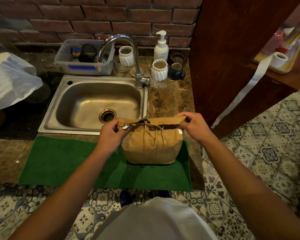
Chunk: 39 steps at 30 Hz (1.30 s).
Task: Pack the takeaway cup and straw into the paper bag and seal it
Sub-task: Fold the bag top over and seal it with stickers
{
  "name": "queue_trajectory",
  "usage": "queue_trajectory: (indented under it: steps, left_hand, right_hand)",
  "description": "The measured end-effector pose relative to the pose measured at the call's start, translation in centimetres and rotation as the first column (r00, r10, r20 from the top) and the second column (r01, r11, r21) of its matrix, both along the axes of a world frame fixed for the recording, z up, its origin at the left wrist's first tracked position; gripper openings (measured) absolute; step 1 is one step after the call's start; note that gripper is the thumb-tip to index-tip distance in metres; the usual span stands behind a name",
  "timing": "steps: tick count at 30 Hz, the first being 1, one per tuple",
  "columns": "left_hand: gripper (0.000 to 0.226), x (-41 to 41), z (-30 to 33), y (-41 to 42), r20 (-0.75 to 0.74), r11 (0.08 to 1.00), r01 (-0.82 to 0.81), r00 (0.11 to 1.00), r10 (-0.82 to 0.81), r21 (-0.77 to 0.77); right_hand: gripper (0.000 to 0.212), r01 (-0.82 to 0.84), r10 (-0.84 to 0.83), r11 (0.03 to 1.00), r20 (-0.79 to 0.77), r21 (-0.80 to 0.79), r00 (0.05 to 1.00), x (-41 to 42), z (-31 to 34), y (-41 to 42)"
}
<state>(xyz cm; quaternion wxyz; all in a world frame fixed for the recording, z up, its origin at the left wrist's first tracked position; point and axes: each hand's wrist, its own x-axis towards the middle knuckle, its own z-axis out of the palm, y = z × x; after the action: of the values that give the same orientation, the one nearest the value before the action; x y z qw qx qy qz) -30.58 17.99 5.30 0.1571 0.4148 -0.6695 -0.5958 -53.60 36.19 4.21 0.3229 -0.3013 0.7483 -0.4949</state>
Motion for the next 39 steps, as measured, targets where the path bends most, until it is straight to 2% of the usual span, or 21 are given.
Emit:
queue_trajectory:
  steps: [3, 6, 12, 15, 18, 20, 22, 24, 28, 32, 35, 37, 39]
  left_hand:
    - [0.038, 0.0, -0.1, -0.3, -0.074, 1.000, 0.019, 0.997, -0.018, 0.014]
    - [0.049, 0.2, -0.5, -0.8, -0.086, 0.999, 0.030, 0.996, -0.034, -0.044]
    - [0.041, 0.5, -0.8, -1.9, -0.146, 0.981, 0.187, 0.970, -0.193, -0.053]
    - [0.030, 0.8, -0.3, -2.7, -0.049, 0.942, 0.325, 0.943, -0.330, -0.087]
    - [0.023, 1.4, 0.5, -4.4, 0.133, 0.854, 0.519, 0.850, -0.510, -0.042]
    - [0.010, 1.0, 1.5, -4.9, 0.134, 0.825, 0.565, 0.817, -0.561, 0.016]
    - [0.026, -0.4, 2.0, -4.7, 0.169, 0.822, 0.561, 0.824, -0.541, -0.097]
    - [0.029, -2.3, 1.8, -4.1, 0.216, 0.781, 0.577, 0.816, -0.537, -0.238]
    - [0.028, -4.7, 1.9, -3.0, 0.354, 0.571, 0.755, 0.655, -0.667, -0.321]
    - [0.023, -4.9, 1.4, -2.6, 0.407, 0.542, 0.759, 0.651, -0.641, -0.361]
    - [0.024, -4.9, 1.2, -2.6, 0.496, 0.512, 0.747, 0.665, -0.559, -0.425]
    - [0.026, -4.8, 1.2, -2.5, 0.531, 0.511, 0.734, 0.678, -0.508, -0.448]
    - [0.026, -4.6, 1.2, -2.4, 0.542, 0.511, 0.723, 0.688, -0.482, -0.465]
  right_hand:
    - [0.030, 0.000, 0.001, 1.000, 0.021, -0.031, 1.000, 0.0, -0.1, 0.1]
    - [0.034, -0.045, 0.046, 0.999, 0.079, -0.014, 0.996, -0.4, -0.3, 0.6]
    - [0.039, 0.080, -0.081, 0.995, -0.019, -0.059, 0.997, -0.3, -0.6, 0.4]
    - [0.037, 0.121, -0.123, 0.987, -0.015, -0.105, 0.992, 0.0, -0.5, 0.3]
    - [0.033, 0.128, -0.136, 0.984, -0.051, -0.124, 0.989, 0.3, -0.6, 0.5]
    - [0.034, 0.124, -0.134, 0.984, -0.074, -0.128, 0.988, 0.6, -0.5, 0.6]
    - [0.034, 0.116, -0.128, 0.984, -0.081, -0.134, 0.989, 0.8, -0.5, 0.4]
    - [0.034, 0.115, -0.128, 0.982, -0.077, -0.149, 0.989, 1.0, -0.3, 0.2]
    - [0.032, 0.130, -0.144, 0.979, -0.084, -0.157, 0.986, 1.1, -0.3, 0.3]
    - [0.029, 0.197, -0.215, 0.963, -0.078, -0.186, 0.974, 1.6, -0.8, 0.6]
    - [0.031, 0.215, -0.225, 0.963, -0.044, -0.160, 0.973, 2.1, -0.9, 0.3]
    - [0.030, 0.122, -0.124, 0.988, -0.015, -0.093, 0.992, 1.2, 0.0, 0.4]
    - [0.028, -0.050, 0.050, 0.999, -0.013, -0.021, 0.999, 0.0, 2.1, 0.7]
